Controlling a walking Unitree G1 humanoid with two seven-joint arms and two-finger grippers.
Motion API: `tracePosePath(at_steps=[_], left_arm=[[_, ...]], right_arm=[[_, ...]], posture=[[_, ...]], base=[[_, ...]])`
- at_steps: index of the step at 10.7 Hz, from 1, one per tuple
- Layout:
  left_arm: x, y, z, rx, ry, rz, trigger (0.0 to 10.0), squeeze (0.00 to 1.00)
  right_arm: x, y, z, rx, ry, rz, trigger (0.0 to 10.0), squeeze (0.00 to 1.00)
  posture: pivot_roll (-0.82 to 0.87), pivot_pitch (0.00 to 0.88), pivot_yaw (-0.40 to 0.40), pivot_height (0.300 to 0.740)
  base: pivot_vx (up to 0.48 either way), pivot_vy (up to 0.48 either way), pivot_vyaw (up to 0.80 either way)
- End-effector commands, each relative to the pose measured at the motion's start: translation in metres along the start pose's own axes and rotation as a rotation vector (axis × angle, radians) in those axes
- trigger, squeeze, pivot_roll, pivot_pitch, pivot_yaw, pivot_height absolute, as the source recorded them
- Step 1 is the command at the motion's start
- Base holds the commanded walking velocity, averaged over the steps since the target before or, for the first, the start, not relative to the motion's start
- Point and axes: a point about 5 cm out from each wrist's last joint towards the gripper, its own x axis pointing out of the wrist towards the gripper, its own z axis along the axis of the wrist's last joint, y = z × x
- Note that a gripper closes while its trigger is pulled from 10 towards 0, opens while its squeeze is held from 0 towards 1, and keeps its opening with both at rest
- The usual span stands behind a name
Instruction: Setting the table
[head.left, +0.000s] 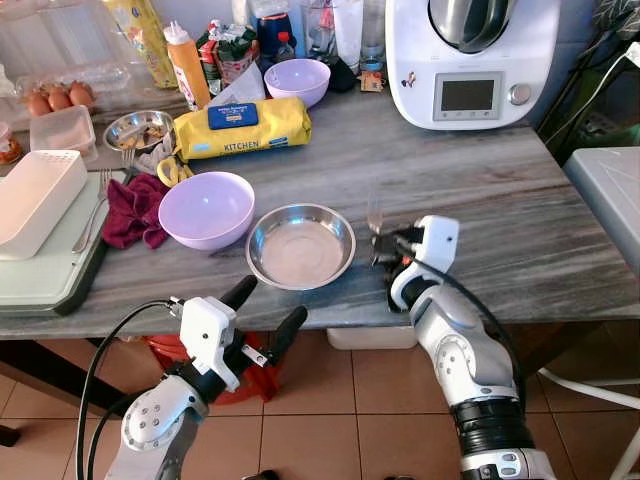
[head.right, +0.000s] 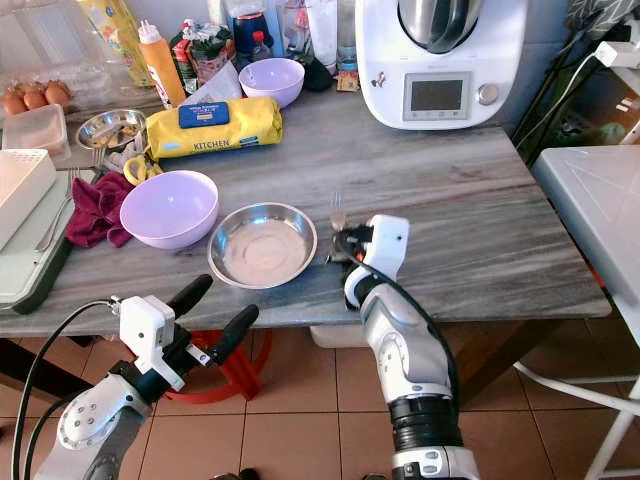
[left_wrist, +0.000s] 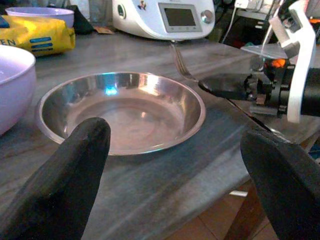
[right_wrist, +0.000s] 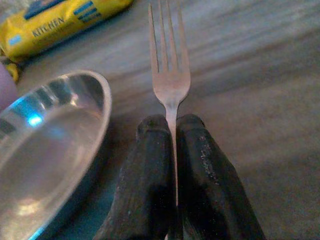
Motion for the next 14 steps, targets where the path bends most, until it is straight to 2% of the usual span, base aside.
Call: tracePosePath(at_steps=[1,8,12,13,14], left_arm=[[-0.001,-0.001,-0.002,-0.004,0.017,-0.005,10.0,0.0],[0.002,-0.002,0.0,-0.008,0.021,-0.005,10.0,0.0],[0.002,-0.003,-0.001,-0.012,0.03,-0.007,10.0,0.0],[0.002,-0.003,-0.001,-0.013,0.032,-0.007,10.0,0.0],[0.002,-0.004,-0.002,-0.012,0.036,-0.007,10.0,0.0]], right_arm=[[0.001,-0.002,-0.005,0.016,0.032,-0.018,10.0,0.0],[0.005,-0.017,-0.021,0.0,0.17,-0.104,10.0,0.0],[0.006,-0.019,-0.024,-0.086,0.201,-0.155,10.0,0.0],[0.007,-0.018,-0.023,-0.08,0.204,-0.156,10.0,0.24],[0.007,-0.018,-0.023,-0.083,0.204,-0.157,10.0,1.0]], posture=[[-0.05,0.162,0.053,0.74],[-0.04,0.159,0.05,0.74],[-0.05,0.16,0.052,0.74],[-0.05,0.163,0.052,0.74],[-0.05,0.163,0.052,0.74]], base=[[0.0,0.0,0.0],[0.0,0.0,0.0],[0.0,0.0,0.0],[0.0,0.0,0.0],[0.0,0.0,0.0]])
